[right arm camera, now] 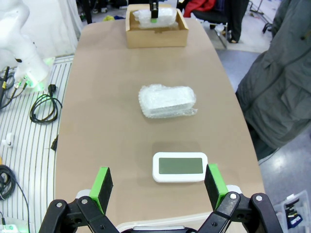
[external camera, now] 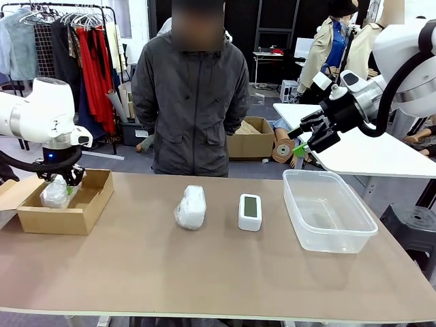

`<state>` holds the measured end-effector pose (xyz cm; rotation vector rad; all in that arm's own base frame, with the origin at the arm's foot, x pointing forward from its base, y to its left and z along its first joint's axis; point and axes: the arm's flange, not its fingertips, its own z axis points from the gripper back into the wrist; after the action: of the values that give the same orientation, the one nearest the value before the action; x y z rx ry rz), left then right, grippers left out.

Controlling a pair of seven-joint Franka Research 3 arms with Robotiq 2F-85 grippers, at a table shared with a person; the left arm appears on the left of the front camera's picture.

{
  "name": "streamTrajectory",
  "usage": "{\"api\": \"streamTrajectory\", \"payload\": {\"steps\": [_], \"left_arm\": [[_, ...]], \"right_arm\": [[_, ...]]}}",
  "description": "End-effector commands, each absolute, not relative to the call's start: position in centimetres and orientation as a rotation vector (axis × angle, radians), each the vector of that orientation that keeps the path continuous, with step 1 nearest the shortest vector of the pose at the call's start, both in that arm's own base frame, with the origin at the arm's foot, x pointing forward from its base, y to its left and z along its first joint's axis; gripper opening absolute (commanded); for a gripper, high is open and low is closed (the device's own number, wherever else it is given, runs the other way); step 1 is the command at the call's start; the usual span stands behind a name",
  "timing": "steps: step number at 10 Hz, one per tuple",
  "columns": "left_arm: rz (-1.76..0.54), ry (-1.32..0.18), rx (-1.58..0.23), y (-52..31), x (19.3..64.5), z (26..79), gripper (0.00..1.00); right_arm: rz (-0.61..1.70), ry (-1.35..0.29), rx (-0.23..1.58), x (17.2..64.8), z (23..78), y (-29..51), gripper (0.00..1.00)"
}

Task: Separate and place wrapped and unwrapped clocks.
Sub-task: If the picked Digital clock is wrapped, place it in the Package Box ; if not, place it in the Organizing box.

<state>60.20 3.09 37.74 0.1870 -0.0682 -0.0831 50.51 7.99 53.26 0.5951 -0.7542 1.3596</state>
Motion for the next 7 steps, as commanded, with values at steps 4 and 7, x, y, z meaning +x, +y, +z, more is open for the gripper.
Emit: {"api": "streamTrajectory", "payload": {"steps": [4,7], "left_arm": [[-0.07,-0.056,0.238,3.71,60.97,37.47,0.0],[-0.064,-0.047,0.249,3.79,60.95,37.07,0.0]], "right_arm": [[1.363,-0.762,0.596,50.46,53.51,8.01,1.0],[1.363,-0.762,0.596,50.46,53.51,8.01,1.0]]}}
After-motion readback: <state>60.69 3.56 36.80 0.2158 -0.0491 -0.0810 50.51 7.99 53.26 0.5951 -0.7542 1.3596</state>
